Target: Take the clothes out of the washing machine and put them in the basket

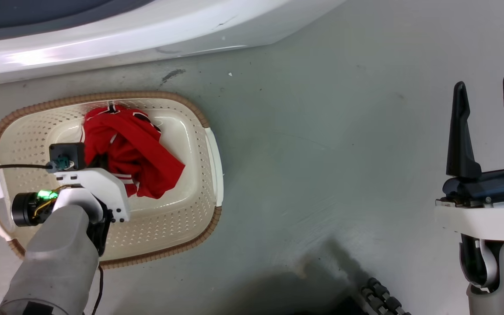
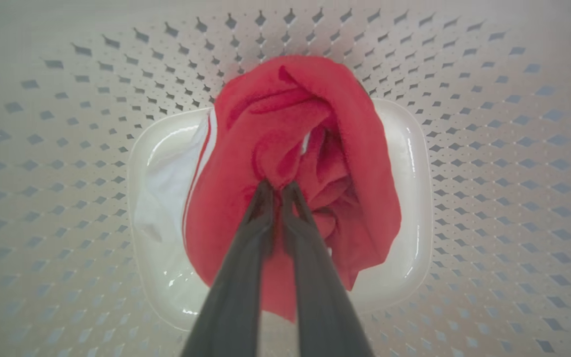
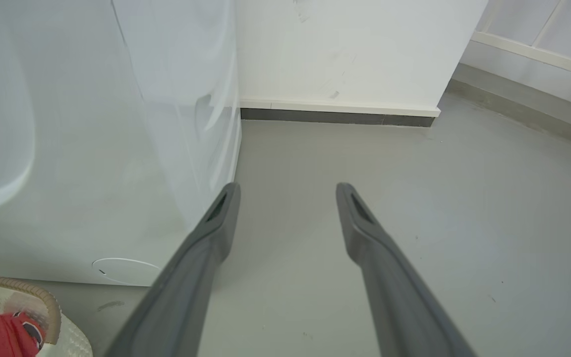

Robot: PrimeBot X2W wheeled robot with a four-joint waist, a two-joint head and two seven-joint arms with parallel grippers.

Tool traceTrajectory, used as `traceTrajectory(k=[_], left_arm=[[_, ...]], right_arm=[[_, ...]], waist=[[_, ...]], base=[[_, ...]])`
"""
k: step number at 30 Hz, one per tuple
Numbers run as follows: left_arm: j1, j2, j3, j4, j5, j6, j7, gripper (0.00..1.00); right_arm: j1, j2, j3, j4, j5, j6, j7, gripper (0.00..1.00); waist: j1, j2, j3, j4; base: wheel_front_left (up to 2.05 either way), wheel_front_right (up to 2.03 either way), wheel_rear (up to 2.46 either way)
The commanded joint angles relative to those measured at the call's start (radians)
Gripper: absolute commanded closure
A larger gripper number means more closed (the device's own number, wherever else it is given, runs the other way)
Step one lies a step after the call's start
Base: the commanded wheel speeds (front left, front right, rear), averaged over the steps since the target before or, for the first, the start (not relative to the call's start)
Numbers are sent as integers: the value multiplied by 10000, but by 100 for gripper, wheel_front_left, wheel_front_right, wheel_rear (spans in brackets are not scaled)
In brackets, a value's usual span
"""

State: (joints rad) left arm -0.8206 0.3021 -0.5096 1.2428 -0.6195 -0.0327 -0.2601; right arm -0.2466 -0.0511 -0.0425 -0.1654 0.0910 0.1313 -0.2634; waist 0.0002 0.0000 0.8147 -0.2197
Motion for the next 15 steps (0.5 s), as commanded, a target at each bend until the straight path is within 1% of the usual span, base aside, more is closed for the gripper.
traceTrajectory(k=[1, 4, 9, 13, 15], left_arm=[[-70, -94, 63, -26, -26, 76, -67, 0], [98, -236, 194, -101, -72, 66, -62, 0], [359, -278, 464, -432, -35, 104, -62, 0], [748, -342, 821, -993, 39, 28, -53, 0], [1203, -389, 1248, -1688, 176, 10, -53, 0]], right_arm=[[-43, 17, -33, 47, -40, -10, -21, 0], [-27, 17, -6, 193, -150, -10, -21, 0], [-143, 17, 10, 398, -265, -10, -22, 0], [-86, 17, -46, 636, -314, -10, -22, 0], [75, 15, -131, 820, -343, -10, -22, 0]], waist=[[-2, 0, -62, 87], [-2, 0, -298, 213], [-2, 0, -802, 346], [-2, 0, -1522, 536], [-2, 0, -2184, 742]], base=[[0, 0, 0], [0, 0, 0], [0, 0, 0], [0, 0, 0], [0, 0, 0]])
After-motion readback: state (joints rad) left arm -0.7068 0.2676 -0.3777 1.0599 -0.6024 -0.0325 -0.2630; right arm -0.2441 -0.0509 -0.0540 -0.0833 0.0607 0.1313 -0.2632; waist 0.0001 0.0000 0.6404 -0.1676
